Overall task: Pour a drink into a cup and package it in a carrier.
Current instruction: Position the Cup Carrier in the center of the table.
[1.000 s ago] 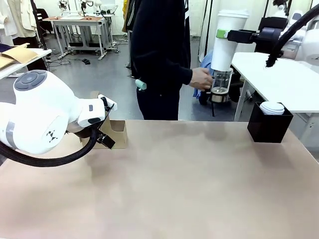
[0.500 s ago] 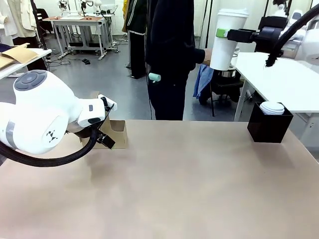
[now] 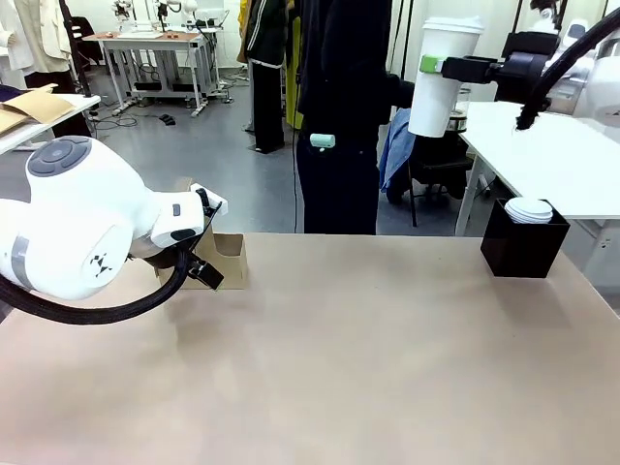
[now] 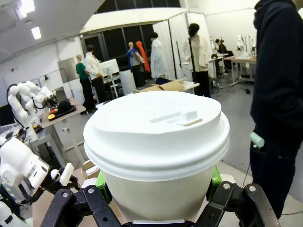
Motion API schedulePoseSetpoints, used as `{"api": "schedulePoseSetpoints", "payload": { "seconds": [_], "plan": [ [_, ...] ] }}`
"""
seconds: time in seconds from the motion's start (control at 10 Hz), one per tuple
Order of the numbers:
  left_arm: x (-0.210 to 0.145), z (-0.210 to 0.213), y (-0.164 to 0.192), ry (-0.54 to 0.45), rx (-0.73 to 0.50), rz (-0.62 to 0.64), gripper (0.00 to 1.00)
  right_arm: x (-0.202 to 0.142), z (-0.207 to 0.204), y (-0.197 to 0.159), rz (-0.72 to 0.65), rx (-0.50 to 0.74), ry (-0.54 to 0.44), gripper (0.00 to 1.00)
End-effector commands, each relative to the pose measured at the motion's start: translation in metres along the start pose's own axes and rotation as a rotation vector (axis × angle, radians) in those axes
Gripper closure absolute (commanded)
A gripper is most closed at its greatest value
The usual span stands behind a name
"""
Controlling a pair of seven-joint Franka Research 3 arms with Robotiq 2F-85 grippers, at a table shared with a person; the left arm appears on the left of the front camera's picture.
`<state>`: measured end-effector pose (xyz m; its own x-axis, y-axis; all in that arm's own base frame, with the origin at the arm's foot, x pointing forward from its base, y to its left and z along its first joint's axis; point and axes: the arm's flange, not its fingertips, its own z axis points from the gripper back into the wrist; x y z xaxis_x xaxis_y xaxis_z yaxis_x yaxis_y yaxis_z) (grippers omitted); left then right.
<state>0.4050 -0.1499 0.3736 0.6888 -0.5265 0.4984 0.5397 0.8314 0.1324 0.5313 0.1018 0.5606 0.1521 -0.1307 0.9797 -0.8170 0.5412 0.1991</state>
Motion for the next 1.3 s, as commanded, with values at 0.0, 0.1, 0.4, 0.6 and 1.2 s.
{"api": "schedulePoseSetpoints", "payload": {
  "seconds": [0.0, 0.1, 0.4, 0.6, 1.2],
  "plan": [
    [0.014, 0.029, 0.003, 0.012, 0.023, 0.056, 0.00, 0.004, 0.001, 0.001, -0.004, 0.008, -0.020, 0.14],
    [0.026, 0.049, 0.004, 0.018, 0.017, 0.096, 0.00, 0.004, 0.001, 0.001, -0.004, 0.008, -0.020, 0.14],
    [0.070, 0.101, 0.011, 0.043, 0.026, 0.187, 0.00, 0.004, 0.001, 0.001, -0.004, 0.008, -0.020, 0.14],
    [0.107, 0.121, 0.023, 0.089, 0.057, 0.260, 0.00, 0.004, 0.001, 0.001, -0.004, 0.008, -0.020, 0.14],
    [0.164, 0.084, 0.068, 0.217, 0.120, 0.435, 0.00, 0.004, 0.001, 0.001, -0.004, 0.008, -0.020, 0.14]
  ]
}}
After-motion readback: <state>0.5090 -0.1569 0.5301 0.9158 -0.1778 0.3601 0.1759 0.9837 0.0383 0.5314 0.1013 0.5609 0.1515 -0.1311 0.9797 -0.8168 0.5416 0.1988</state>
